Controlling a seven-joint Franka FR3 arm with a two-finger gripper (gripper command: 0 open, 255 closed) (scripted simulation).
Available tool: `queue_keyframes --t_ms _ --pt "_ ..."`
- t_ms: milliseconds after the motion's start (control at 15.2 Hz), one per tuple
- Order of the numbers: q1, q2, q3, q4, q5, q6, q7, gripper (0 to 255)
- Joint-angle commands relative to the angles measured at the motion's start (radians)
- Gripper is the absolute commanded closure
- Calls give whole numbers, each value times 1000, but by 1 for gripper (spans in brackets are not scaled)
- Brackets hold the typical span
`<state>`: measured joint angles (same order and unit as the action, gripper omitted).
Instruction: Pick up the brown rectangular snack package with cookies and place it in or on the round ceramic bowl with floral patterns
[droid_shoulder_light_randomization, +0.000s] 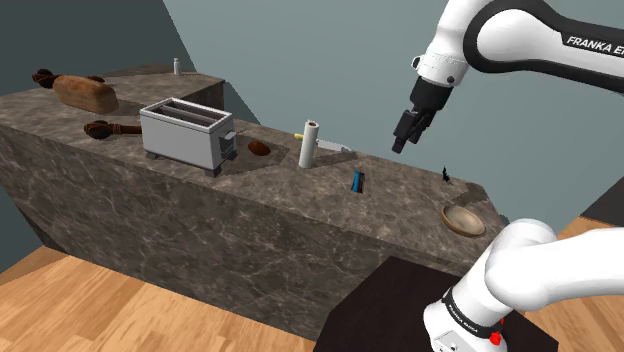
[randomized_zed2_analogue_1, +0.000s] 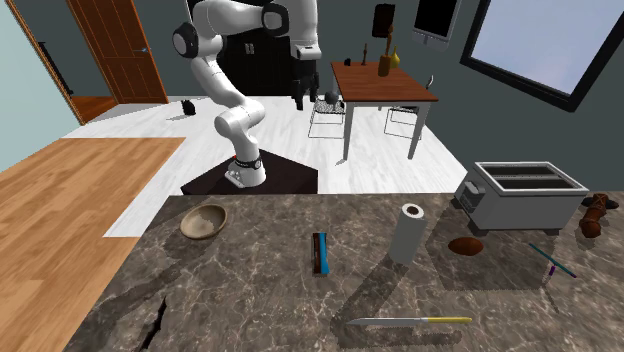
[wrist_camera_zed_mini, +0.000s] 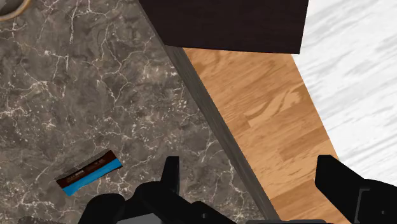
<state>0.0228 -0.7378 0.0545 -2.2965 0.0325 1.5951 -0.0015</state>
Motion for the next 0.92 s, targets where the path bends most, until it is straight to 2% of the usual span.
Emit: queue_keyframes --t_ms 0,858 --pt "0 0 0 0 0 0 0 0" --pt "-125 346 -30 -31 -26 365 180 0"
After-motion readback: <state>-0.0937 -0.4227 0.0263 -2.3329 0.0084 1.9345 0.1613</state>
